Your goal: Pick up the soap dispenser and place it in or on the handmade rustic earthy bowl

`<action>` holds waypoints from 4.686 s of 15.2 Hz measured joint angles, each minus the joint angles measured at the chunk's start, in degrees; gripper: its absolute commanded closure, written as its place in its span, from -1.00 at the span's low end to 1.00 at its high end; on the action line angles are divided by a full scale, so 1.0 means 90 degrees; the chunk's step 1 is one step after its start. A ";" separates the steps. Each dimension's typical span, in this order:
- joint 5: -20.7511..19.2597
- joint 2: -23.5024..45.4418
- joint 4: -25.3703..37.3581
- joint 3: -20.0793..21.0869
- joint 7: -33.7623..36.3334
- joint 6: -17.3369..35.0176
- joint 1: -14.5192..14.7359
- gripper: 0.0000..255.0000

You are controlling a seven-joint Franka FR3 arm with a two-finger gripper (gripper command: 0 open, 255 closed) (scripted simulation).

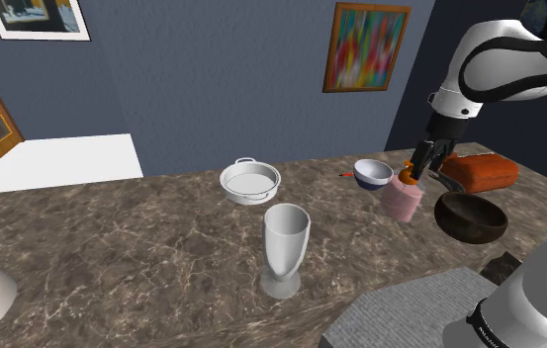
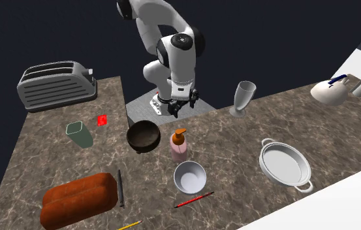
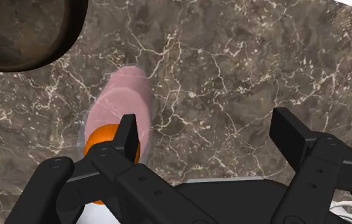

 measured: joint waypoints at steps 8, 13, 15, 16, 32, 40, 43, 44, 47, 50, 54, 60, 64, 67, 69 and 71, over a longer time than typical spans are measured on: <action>-0.0571 0.1133 -0.0334 -0.0899 -0.0766 0.1810 -0.0312 -1.00; -0.0618 0.1506 -0.0523 -0.1070 -0.0859 0.2402 -0.0303 -1.00; -0.0631 0.1656 -0.0633 -0.1131 -0.0885 0.2659 -0.0296 -1.00; -0.0628 0.1705 -0.0661 -0.1145 -0.0887 0.2736 -0.0287 -1.00; -0.0620 0.1774 -0.0680 -0.1162 -0.0891 0.2825 -0.0271 1.00; -0.0604 0.1382 -0.0403 -0.1021 -0.0846 0.2167 -0.0306 1.00; -0.0599 0.1165 -0.0270 -0.0945 -0.0826 0.1820 -0.0332 1.00; -0.0584 0.1140 -0.0201 -0.0929 -0.0826 0.1726 -0.0326 1.00; -0.0549 0.0987 -0.0027 -0.0844 -0.0794 0.1399 -0.0318 1.00; -0.0525 0.0854 0.0156 -0.0786 -0.0792 0.1085 -0.0324 1.00; -0.0487 0.0701 0.0374 -0.0703 -0.0774 0.0714 -0.0322 1.00; -0.0411 0.0593 0.0809 -0.0597 -0.0765 0.0171 -0.0292 1.00; -0.0366 0.0519 0.1126 -0.0529 -0.0767 -0.0219 -0.0279 1.00; -0.0384 0.0410 0.1231 -0.0525 -0.0810 -0.0432 -0.0314 1.00; -0.0524 0.0196 0.1142 -0.0659 -0.0995 -0.0542 -0.0458 1.00; -0.0676 0.0015 0.1131 -0.0824 -0.1225 -0.0687 -0.0607 1.00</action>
